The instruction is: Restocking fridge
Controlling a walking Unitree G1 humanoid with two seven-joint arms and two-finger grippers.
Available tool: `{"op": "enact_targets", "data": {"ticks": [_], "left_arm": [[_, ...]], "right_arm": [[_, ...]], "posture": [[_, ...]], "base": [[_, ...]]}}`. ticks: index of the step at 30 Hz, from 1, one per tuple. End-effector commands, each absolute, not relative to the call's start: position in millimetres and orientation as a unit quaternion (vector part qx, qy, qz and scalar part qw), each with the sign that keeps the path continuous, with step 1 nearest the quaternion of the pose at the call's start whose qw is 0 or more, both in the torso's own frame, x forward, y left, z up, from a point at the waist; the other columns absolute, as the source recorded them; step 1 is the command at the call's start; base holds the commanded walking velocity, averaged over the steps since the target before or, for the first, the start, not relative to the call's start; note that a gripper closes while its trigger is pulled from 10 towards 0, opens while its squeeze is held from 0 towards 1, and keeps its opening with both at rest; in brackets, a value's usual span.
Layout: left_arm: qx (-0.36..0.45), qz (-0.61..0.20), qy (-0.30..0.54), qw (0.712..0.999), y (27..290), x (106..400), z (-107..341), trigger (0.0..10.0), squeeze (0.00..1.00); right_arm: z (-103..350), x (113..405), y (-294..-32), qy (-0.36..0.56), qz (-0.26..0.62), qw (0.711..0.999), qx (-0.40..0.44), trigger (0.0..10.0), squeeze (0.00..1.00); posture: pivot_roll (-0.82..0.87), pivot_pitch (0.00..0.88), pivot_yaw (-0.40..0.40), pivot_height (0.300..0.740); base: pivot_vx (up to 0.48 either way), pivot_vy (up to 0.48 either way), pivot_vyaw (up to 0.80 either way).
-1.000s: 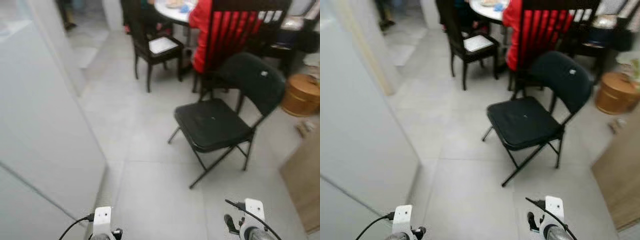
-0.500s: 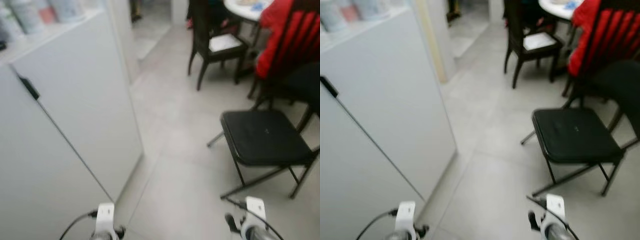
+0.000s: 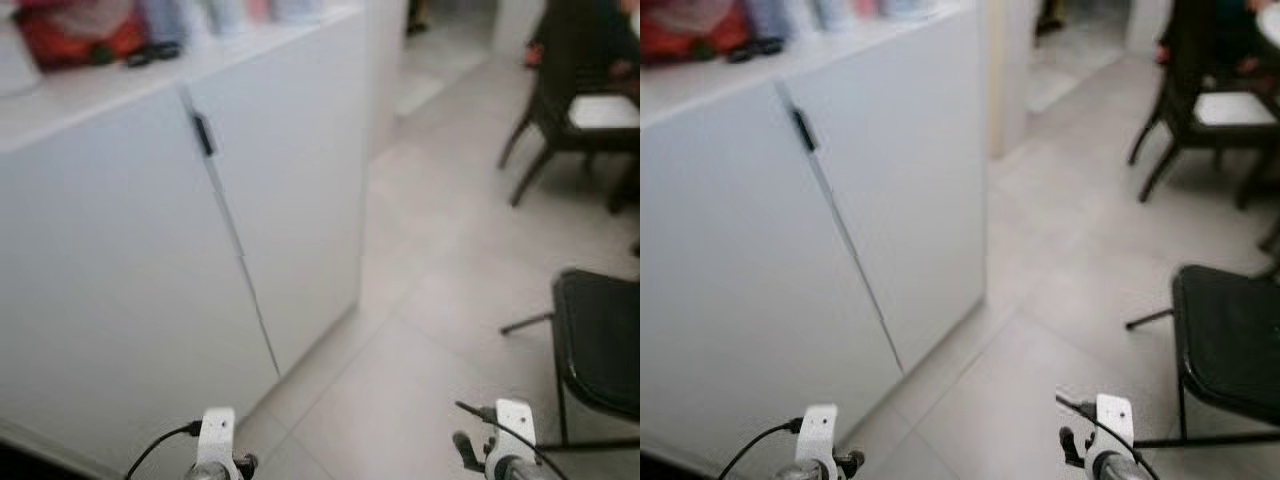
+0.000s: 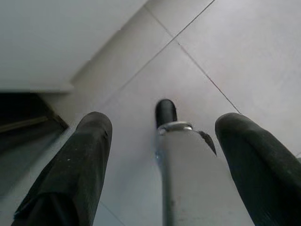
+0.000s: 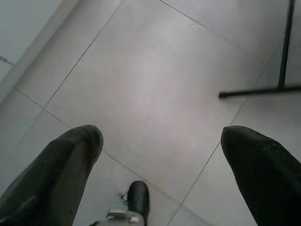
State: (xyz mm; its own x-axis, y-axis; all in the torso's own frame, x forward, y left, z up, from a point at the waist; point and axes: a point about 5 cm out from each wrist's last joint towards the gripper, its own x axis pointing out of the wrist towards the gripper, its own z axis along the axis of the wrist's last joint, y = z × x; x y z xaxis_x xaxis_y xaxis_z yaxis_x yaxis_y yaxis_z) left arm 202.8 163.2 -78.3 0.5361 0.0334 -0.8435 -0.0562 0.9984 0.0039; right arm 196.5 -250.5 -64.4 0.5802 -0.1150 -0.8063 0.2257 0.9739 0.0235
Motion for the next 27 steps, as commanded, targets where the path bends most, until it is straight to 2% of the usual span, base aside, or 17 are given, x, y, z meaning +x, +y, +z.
{"op": "enact_targets", "data": {"ticks": [1, 27], "left_arm": [[-0.002, 0.026, 0.490, 0.871, 169.2, 198.6, -80.2, 10.0, 0.00], [-0.002, 0.024, 0.493, 0.870, 169.9, 196.7, -81.1, 10.0, 0.00]], "right_arm": [[-65.4, 198.4, -244.0, 0.449, -0.089, 0.887, 0.067, 10.0, 0.00], [-66.4, 197.0, -242.8, 0.451, -0.084, 0.886, 0.065, 10.0, 0.00]], "posture": [[-0.17, 0.000, 0.028, 0.740], [-0.18, 0.000, 0.036, 0.740]], "base": [[0.000, 0.000, 0.80], [0.000, 0.000, 0.80]]}}
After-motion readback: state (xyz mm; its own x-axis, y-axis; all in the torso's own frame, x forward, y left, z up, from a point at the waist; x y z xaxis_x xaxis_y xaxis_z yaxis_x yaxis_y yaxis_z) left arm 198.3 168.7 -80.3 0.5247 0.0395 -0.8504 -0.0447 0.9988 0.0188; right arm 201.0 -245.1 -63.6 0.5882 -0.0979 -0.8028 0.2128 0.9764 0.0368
